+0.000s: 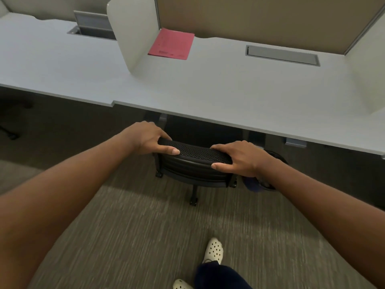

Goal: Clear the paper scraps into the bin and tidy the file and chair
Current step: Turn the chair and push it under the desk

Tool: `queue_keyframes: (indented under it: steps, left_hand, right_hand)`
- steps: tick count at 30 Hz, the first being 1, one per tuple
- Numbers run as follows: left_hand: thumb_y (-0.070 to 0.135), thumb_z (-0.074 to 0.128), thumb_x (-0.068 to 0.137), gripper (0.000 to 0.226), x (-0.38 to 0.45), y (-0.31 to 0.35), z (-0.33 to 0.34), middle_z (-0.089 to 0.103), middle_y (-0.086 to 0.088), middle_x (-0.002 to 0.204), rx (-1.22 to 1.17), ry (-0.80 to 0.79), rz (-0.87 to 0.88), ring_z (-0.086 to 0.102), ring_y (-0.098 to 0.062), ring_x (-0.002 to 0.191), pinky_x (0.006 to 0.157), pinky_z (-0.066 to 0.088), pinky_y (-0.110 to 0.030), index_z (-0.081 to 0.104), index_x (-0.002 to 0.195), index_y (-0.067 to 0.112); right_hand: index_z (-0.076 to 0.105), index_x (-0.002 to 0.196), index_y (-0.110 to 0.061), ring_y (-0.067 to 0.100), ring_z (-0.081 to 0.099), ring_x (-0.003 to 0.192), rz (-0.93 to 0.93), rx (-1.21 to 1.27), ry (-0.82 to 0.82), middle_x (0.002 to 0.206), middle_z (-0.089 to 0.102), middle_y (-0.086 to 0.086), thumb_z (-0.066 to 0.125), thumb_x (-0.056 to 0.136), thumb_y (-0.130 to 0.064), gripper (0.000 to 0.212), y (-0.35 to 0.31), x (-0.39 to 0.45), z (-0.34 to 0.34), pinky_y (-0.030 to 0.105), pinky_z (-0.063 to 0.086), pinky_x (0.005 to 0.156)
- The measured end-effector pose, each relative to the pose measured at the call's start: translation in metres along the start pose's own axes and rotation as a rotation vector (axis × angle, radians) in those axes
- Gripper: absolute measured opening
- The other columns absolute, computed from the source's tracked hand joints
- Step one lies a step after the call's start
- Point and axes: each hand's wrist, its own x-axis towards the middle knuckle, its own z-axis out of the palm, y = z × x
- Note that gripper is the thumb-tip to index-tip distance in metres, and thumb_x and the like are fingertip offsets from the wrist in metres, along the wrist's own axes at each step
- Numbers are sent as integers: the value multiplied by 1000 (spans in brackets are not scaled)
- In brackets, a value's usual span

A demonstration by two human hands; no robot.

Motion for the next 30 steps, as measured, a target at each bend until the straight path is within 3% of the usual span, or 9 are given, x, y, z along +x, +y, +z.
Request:
queue_keyframes:
  steps: [5, 12, 14, 16, 17, 20, 22, 27, 30]
  left_hand:
    - [112, 23, 67, 113, 34, -4, -12, 79, 5, 112, 18, 7, -13, 67, -15, 91, 67, 41, -30, 68, 139, 38]
    - [111, 17, 68, 116, 68, -11, -20, 79, 5, 116, 74, 54, -28, 72, -20, 106, 75, 46, -37, 66, 141, 35]
    - [109, 18, 73, 114, 73, -11, -22, 77, 5, 128, 90, 113, -13, 70, -21, 119, 91, 52, -43, 63, 145, 34]
    - [104, 19, 80, 108, 76, -7, -23, 63, 3, 152, 127, 166, 2, 54, -25, 145, 119, 38, -58, 57, 152, 33]
    - [103, 18, 82, 107, 77, -5, -22, 59, 2, 156, 127, 185, -2, 48, -26, 150, 123, 31, -61, 54, 153, 32]
    - [106, 17, 78, 109, 79, -5, -20, 76, 3, 132, 60, 202, -39, 65, -24, 129, 101, 50, -48, 60, 149, 35]
    - [109, 18, 72, 112, 81, -8, -20, 81, 4, 114, 27, 200, -59, 72, -24, 116, 86, 53, -41, 64, 144, 38]
    - [113, 20, 64, 115, 93, -13, -31, 79, 4, 122, -32, 172, -57, 72, -25, 114, 91, 56, -43, 67, 140, 41]
    - [114, 19, 63, 115, 101, -17, -33, 81, 8, 112, -17, 183, -62, 74, -21, 103, 84, 56, -40, 73, 132, 39]
  right_hand:
    - [48, 150, -41, 16, 67, 110, -1, -54, 60, 127, 71, -11, 35, 87, -89, 80, 32, 21, -9, 32, 42, 75]
    - [58, 137, -37, 12, 66, 85, 61, -167, 146, 100, 73, -14, 29, 84, -93, 83, 55, 40, -20, 34, 55, 70]
    - [63, 127, -36, 13, 65, 76, 113, -213, 191, 90, 73, -12, 22, 81, -97, 87, 61, 44, -22, 33, 53, 66]
    - [67, 113, -33, 15, 64, 70, 178, -268, 222, 81, 70, -10, 19, 78, -100, 90, 64, 43, -20, 34, 54, 64]
    - [67, 106, -31, 16, 64, 68, 213, -293, 235, 77, 69, -8, 21, 78, -100, 88, 64, 42, -18, 35, 55, 62]
    - [63, 93, -28, 21, 66, 67, 300, -325, 279, 72, 67, -5, 29, 77, -99, 80, 60, 39, -10, 37, 54, 60]
    - [64, 92, -27, 22, 67, 68, 327, -338, 281, 72, 68, -5, 31, 76, -99, 80, 59, 41, -12, 37, 54, 60]
    - [71, 105, -27, 18, 65, 70, 350, -355, 258, 80, 72, -8, 27, 76, -99, 89, 63, 50, -26, 32, 50, 61]
    - [72, 112, -26, 19, 67, 75, 343, -368, 272, 87, 75, -6, 28, 75, -97, 92, 65, 53, -30, 32, 48, 62]
